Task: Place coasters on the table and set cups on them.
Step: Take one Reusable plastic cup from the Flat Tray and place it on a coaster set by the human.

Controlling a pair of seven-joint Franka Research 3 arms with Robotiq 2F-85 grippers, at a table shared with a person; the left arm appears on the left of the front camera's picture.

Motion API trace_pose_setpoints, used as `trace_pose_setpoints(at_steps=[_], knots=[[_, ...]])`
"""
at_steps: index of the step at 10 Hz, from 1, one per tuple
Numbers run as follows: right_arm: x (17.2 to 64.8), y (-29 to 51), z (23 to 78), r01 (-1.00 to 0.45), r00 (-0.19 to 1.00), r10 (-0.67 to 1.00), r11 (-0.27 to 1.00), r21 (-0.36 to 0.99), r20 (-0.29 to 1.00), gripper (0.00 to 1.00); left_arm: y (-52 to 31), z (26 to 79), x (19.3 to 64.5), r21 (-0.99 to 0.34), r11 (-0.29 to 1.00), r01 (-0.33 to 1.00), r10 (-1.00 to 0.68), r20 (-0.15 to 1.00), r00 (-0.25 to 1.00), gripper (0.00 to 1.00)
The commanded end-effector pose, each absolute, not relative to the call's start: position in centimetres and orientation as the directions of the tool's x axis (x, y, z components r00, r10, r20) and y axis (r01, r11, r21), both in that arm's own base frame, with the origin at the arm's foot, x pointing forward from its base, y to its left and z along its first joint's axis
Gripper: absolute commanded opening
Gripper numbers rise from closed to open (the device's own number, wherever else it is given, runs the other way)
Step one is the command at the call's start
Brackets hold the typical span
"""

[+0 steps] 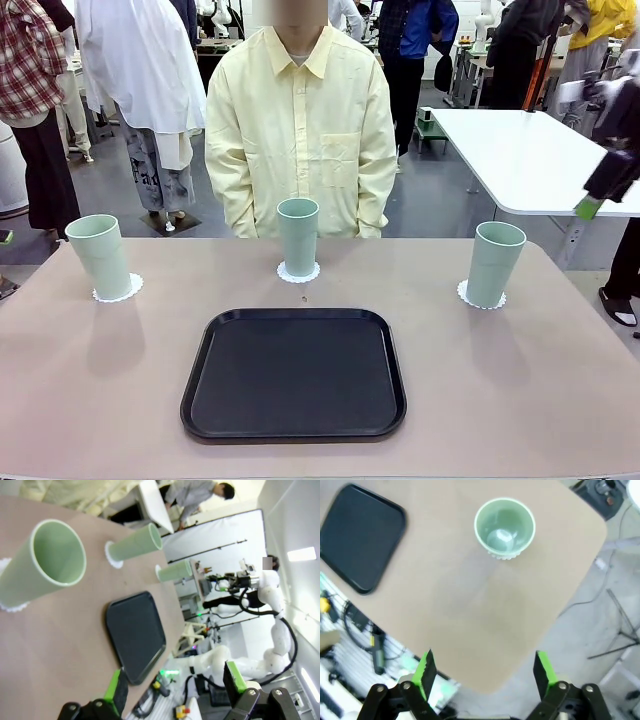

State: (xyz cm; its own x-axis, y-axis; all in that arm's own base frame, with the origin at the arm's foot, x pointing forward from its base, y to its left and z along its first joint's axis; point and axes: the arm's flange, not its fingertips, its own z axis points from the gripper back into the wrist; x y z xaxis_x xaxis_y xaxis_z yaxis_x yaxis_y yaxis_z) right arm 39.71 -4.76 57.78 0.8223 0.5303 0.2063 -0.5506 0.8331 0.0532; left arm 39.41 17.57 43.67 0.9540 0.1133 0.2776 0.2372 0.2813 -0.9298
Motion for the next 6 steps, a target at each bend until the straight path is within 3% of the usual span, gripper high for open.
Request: trace_pose_setpoints(at_steps=[1,3,6], knots=[[37.9,-10.6,58.4,-0.368,0.918,0.298,0.886,0.283,0.260,1.00,17.6,43.9,39.3,-0.931,0.281,0.234,0.118,0.275,0.954,1.00],[38.8,-15.3,57.8,-0.263,0.955,0.176,0.875,0.407,0.240,1.00,17.6,43.9,39.3,-0.931,0.281,0.234,0.118,0.275,0.954,1.00],[40.1,-22.4,56.5,-0.209,0.971,0.072,0.716,0.666,0.227,1.00,17.6,43.9,39.3,-0.931,0.281,0.234,0.118,0.275,0.954,1.00]])
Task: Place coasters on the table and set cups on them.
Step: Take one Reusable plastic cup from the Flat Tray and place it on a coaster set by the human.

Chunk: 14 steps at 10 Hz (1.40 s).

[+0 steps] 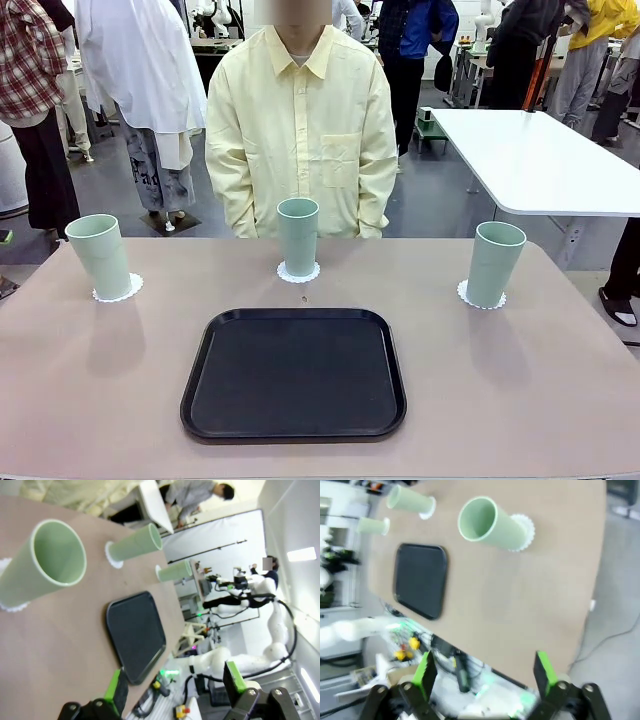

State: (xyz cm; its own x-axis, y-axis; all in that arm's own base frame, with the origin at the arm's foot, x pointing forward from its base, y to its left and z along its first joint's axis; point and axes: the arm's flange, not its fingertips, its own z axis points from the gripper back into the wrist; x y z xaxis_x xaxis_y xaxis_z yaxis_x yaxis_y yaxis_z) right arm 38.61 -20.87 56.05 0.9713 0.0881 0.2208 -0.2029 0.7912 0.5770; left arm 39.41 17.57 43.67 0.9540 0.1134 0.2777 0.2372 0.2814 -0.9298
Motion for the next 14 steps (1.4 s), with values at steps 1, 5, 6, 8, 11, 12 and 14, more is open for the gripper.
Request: trace_pose_setpoints(at_steps=[1,5,6,8,11,12,14], knots=[[40.1,-23.8,55.8,-0.199,0.972,0.039,0.667,0.718,0.233,1.00,17.6,43.9,39.3,-0.931,0.281,0.234,0.118,0.275,0.954,1.00],[39.0,-27.5,52.4,-0.160,0.973,-0.047,0.572,0.805,0.227,1.00,17.6,43.9,39.3,-0.931,0.281,0.234,0.118,0.275,0.954,1.00],[38.7,-28.3,51.4,-0.148,0.973,-0.065,0.558,0.817,0.221,1.00,17.6,43.9,39.3,-0.931,0.281,0.234,0.118,0.275,0.954,1.00],[38.3,-29.5,49.2,-0.138,0.973,-0.092,0.505,0.852,0.212,1.00,17.6,43.9,39.3,-0.931,0.281,0.234,0.118,0.275,0.954,1.00],[38.0,-30.6,46.1,-0.198,0.969,-0.058,0.391,0.899,0.238,1.00,17.6,43.9,39.3,-0.931,0.281,0.234,0.118,0.275,0.954,1.00],[38.1,-30.8,45.0,-0.213,0.969,-0.045,0.357,0.910,0.245,1.00,17.6,43.9,39.3,-0.931,0.281,0.234,0.118,0.275,0.954,1.00],[38.4,-30.5,43.4,-0.231,0.968,-0.017,0.312,0.921,0.249,1.00,17.6,43.9,39.3,-0.931,0.281,0.234,0.118,0.275,0.954,1.00]])
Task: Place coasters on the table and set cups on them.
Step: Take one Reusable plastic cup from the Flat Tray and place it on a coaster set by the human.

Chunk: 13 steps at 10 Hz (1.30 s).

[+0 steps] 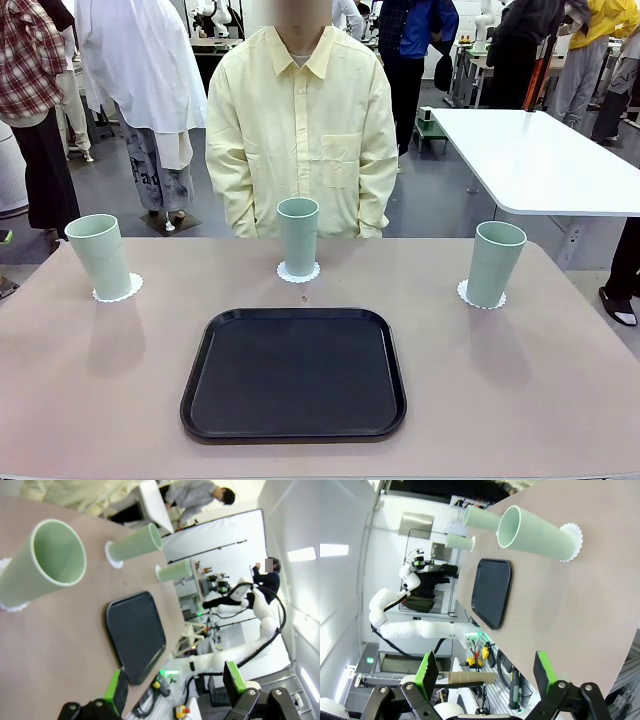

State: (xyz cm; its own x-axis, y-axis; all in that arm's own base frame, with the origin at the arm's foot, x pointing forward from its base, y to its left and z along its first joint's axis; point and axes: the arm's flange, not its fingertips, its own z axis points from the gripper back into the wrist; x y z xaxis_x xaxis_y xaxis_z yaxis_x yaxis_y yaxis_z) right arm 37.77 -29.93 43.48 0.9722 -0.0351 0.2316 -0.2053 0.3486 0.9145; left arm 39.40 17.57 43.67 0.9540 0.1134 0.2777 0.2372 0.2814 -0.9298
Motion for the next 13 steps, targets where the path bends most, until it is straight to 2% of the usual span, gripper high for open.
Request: trace_pose_setpoints(at_steps=[1,3,7,13], knots=[[38.5,-30.3,43.0,-0.242,0.967,-0.006,0.291,0.926,0.254,1.00,17.6,43.9,39.3,-0.931,0.281,0.234,0.118,0.275,0.954,1.00],[38.7,-30.2,42.3,-0.248,0.966,-0.002,0.255,0.935,0.257,1.00,17.6,43.9,39.3,-0.931,0.281,0.234,0.118,0.275,0.954,1.00],[38.3,-30.3,42.3,-0.164,0.983,-0.038,0.288,0.943,0.182,1.00,17.6,43.9,39.3,-0.931,0.281,0.234,0.118,0.275,0.954,1.00],[37.8,-30.1,41.7,-0.191,0.979,-0.019,0.289,0.938,0.205,1.00,17.6,43.9,39.3,-0.931,0.281,0.234,0.118,0.275,0.954,1.00]])
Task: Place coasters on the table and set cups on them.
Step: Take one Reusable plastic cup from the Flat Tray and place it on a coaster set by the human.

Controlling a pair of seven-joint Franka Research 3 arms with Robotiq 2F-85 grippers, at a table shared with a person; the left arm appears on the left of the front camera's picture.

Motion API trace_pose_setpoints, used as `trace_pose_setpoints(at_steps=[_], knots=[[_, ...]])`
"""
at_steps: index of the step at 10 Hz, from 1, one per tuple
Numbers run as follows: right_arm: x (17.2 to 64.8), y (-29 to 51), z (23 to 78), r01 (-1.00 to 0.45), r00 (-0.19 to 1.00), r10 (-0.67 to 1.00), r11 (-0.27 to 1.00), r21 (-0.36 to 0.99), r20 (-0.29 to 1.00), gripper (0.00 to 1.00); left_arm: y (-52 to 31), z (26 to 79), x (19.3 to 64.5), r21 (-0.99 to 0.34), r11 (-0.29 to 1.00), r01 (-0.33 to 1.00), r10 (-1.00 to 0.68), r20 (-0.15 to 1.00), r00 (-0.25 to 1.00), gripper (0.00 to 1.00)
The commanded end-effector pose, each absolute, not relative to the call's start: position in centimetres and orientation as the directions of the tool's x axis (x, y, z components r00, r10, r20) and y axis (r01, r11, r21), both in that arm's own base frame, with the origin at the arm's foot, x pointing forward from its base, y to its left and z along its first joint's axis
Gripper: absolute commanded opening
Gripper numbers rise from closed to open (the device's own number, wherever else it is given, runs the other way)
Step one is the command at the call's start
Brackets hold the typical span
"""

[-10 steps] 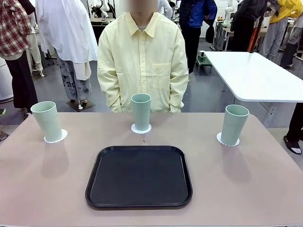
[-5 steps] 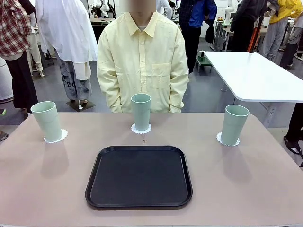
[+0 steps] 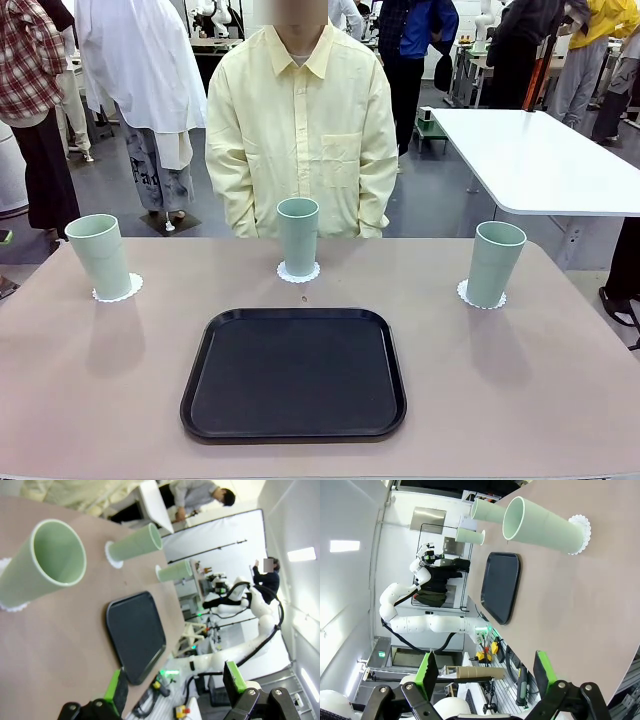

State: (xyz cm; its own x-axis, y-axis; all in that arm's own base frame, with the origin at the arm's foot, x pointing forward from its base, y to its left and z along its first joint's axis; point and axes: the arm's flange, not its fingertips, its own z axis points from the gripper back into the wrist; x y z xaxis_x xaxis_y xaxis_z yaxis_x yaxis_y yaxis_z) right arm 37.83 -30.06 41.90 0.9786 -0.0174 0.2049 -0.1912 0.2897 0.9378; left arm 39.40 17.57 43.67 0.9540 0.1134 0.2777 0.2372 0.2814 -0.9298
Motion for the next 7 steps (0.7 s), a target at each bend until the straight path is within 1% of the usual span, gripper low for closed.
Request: trace_pose_setpoints(at_steps=[1,7], knots=[[37.81,-30.15,41.75,-0.191,0.979,-0.019,0.289,0.938,0.205,1.00,17.57,43.92,39.28,-0.931,0.281,0.234,0.118,0.275,0.954,1.00],[37.81,-30.15,41.75,-0.191,0.979,-0.019,0.289,0.938,0.205,1.00,17.57,43.92,39.28,-0.931,0.281,0.234,0.118,0.275,0.954,1.00]])
